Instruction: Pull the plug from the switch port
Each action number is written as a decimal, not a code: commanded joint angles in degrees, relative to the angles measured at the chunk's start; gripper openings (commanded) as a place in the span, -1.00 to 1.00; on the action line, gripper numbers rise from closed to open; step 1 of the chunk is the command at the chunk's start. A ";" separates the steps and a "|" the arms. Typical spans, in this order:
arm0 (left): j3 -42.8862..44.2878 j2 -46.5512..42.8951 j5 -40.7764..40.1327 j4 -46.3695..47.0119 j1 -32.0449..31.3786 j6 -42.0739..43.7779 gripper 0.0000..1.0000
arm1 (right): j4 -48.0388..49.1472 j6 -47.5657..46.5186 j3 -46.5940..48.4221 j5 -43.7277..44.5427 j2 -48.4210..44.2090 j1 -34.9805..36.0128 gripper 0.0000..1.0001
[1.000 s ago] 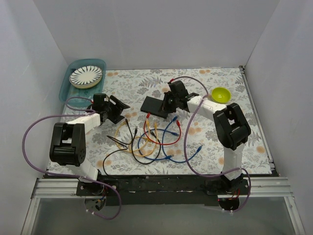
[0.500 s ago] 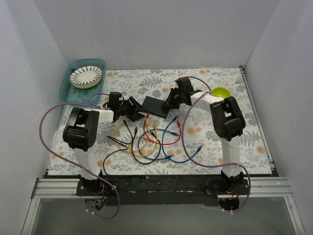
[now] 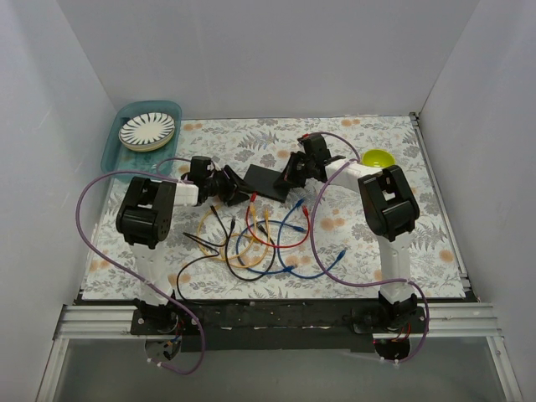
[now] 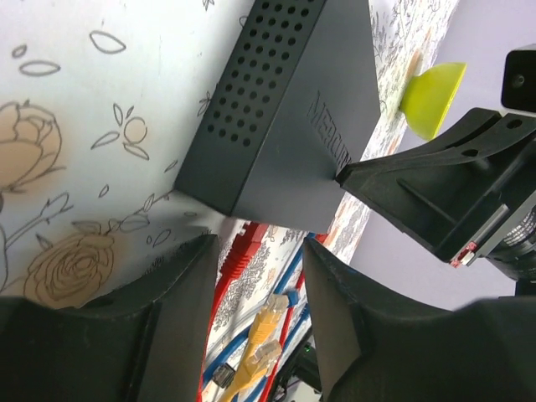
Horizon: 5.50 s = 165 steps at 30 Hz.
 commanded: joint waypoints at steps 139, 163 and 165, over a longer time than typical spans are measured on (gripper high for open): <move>-6.52 -35.18 -45.08 -47.70 2.88 3.67 0.96 | -15.35 -20.64 -15.61 17.40 -35.56 16.76 -0.75; -14.26 -15.59 -20.84 -23.50 -27.58 -9.45 -1.00 | -23.97 -20.12 -23.32 29.27 -52.25 18.98 -0.97; -10.41 -11.90 -20.13 -23.21 -29.45 -8.41 -1.00 | -24.76 -19.94 -23.42 29.27 -52.69 18.81 -0.97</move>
